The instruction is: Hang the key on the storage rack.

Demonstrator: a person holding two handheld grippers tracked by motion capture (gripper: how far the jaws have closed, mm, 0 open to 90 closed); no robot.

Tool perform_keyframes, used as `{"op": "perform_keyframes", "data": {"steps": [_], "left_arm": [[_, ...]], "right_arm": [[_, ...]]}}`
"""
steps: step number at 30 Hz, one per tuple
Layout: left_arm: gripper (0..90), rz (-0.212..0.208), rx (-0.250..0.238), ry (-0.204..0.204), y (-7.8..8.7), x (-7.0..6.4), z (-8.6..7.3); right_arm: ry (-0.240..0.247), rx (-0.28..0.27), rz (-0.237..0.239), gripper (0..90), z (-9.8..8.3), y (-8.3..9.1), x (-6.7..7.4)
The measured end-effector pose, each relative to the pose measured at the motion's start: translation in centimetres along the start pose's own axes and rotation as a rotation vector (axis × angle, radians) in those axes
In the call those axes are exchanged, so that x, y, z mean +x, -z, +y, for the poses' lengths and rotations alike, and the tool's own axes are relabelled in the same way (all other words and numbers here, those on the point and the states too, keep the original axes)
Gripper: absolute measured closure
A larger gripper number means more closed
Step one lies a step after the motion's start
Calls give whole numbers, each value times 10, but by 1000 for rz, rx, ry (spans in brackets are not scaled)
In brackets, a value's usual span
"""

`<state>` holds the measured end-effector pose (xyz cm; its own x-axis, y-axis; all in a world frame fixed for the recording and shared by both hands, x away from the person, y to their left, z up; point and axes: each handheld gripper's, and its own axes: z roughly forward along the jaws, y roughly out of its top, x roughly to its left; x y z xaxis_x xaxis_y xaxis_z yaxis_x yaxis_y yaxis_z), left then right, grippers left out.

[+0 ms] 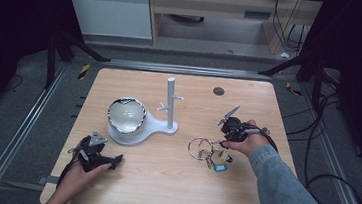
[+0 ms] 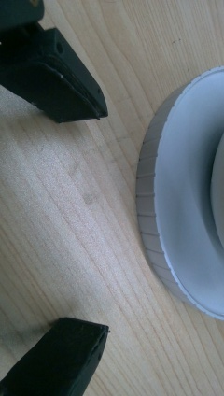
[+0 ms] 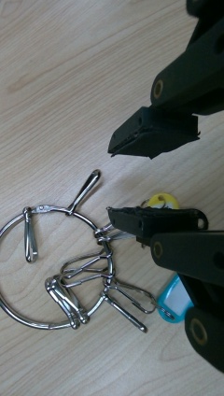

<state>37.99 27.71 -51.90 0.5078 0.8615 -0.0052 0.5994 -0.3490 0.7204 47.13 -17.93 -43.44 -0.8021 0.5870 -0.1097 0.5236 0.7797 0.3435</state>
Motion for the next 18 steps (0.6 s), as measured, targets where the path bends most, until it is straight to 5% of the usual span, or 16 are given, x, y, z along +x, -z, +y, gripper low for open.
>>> {"op": "perform_keyframes", "data": {"steps": [7, 18], "left_arm": [[0, -1, -1, -1, 0, 0, 0], [0, -3, -1, -2, 0, 0, 0]], "right_arm": [[105, 70, 11, 653, 21, -22, -1], [146, 135, 43, 777, 31, -38, -1]]}}
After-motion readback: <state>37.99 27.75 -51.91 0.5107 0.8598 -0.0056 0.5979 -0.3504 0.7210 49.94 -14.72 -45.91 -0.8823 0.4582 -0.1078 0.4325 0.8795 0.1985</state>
